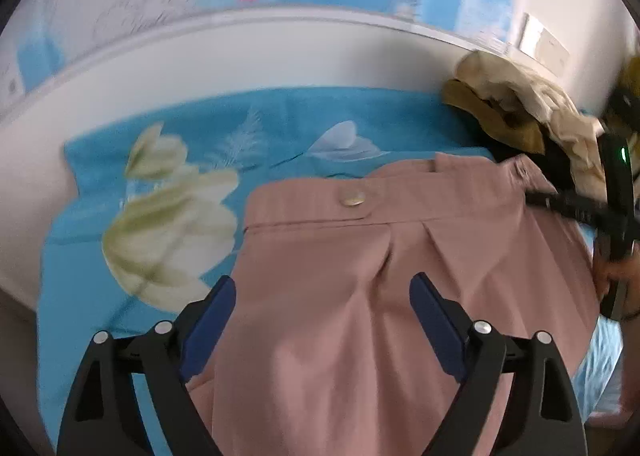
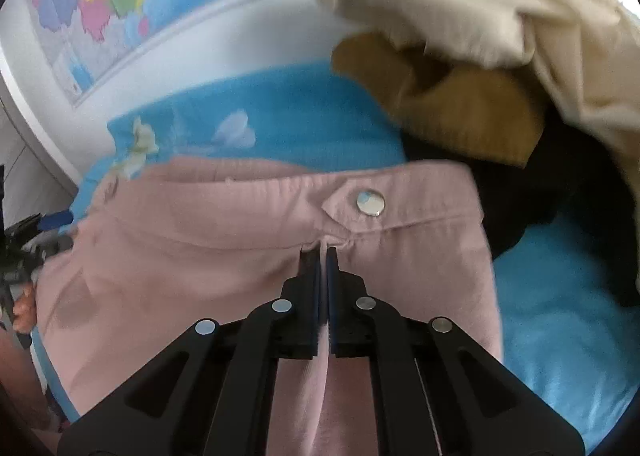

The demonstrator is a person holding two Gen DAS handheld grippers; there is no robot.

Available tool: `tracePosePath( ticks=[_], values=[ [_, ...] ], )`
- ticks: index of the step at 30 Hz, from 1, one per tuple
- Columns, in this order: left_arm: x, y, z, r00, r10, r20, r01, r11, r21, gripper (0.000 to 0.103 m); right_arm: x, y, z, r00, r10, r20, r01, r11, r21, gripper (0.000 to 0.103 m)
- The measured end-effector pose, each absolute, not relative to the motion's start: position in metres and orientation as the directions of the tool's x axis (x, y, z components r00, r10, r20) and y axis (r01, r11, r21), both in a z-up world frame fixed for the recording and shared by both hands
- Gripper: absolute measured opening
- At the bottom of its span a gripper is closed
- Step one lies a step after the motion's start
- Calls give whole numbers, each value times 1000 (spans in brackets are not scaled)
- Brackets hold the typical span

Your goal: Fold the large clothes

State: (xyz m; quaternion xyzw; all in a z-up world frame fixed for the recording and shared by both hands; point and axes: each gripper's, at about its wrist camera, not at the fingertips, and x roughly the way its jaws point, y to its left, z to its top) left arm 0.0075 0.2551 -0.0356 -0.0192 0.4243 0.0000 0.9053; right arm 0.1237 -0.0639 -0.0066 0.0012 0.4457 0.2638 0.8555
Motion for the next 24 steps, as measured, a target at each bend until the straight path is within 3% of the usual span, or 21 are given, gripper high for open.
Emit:
tracePosePath(
  ticks=[6, 8, 10, 12, 13, 17, 20, 22, 24],
  values=[
    [31, 268, -62, 597, 94, -797, -109, 993, 36, 76, 138, -54, -22, 466, 408, -785, -443, 876, 192, 5],
    [33, 286, -82, 579, 25, -815, -126, 990, -59, 78, 141, -58, -30, 430, 432, -793, -433, 869, 238, 7],
    [27, 296, -86, 592, -26, -806, -137, 982, -133, 78, 138, -65, -25, 422, 449, -788, -434, 863, 260, 21],
    [19, 297, -80, 609, -13, -793, -142, 982, -125, 78, 127, -76, -12, 445, 459, -769, -440, 860, 258, 53],
    [15, 297, -77, 615, -2, -789, -148, 982, -118, 78, 118, -82, -3, 465, 464, -754, -451, 857, 250, 57],
    [-5, 289, -57, 658, 57, -751, -158, 985, -63, 77, 79, -106, 16, 478, 505, -719, -498, 830, 252, 56],
    [-27, 275, -40, 713, 10, -701, -77, 995, -64, 76, 58, -111, 12, 461, 523, -717, -527, 811, 253, 53],
    [-31, 269, -42, 715, -21, -699, -35, 997, -66, 76, 53, -110, 4, 460, 494, -738, -529, 820, 218, 52],
    [-24, 269, -55, 679, -16, -734, -49, 997, -67, 76, 59, -111, -10, 448, 475, -757, -511, 831, 218, 43]
  ],
)
